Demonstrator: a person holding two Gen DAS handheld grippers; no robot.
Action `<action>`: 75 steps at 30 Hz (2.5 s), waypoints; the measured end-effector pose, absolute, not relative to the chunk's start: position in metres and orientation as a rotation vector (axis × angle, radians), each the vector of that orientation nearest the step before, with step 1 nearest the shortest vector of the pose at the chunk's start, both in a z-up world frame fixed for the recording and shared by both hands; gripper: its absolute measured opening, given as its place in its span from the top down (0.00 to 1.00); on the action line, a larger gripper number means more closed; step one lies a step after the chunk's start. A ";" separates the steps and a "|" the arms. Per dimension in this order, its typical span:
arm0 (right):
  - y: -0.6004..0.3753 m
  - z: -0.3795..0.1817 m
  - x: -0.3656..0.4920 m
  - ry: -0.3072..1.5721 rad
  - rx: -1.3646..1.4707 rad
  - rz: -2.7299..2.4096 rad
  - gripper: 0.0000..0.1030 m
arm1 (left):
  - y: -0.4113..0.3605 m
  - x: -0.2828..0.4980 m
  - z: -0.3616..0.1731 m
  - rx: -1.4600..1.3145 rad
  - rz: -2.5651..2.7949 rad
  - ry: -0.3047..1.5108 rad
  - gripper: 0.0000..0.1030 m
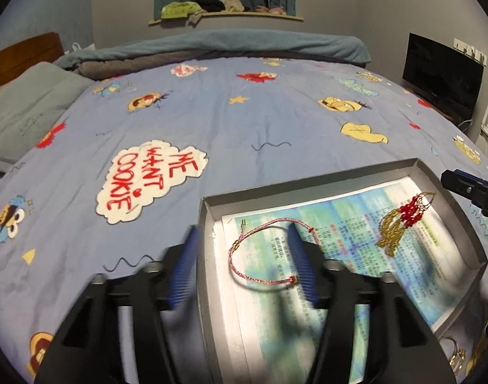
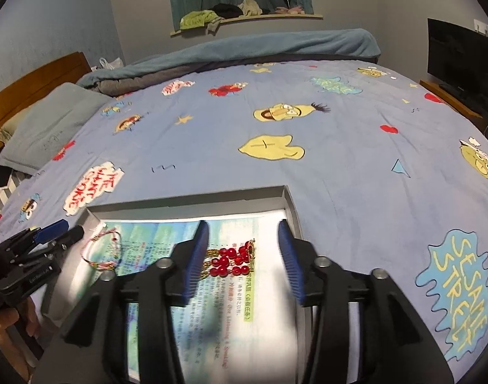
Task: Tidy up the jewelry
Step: 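Open both tools to drop the bracelet and tassel onto the paper, then withdraw both tools from the box back toward the jewelry pile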
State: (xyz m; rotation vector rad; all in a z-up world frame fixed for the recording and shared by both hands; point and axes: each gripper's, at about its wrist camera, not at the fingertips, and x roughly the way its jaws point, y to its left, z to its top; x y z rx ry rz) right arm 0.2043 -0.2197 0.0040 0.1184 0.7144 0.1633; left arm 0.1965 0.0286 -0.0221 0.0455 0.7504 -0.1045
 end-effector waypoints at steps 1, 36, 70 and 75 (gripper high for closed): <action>-0.220 0.007 0.202 0.708 0.123 0.162 0.42 | 0.028 0.192 -0.018 0.048 -0.101 0.737 0.32; -0.252 0.086 0.057 0.626 0.049 0.226 0.11 | 0.037 0.043 0.046 0.119 -0.140 0.719 0.11; -0.201 -0.042 -0.003 0.735 -0.088 0.323 0.12 | 0.024 -0.015 -0.064 0.119 -0.302 0.828 0.12; -0.194 -0.046 -0.003 0.720 -0.122 0.335 0.17 | 0.021 -0.017 -0.064 0.124 -0.322 0.806 0.14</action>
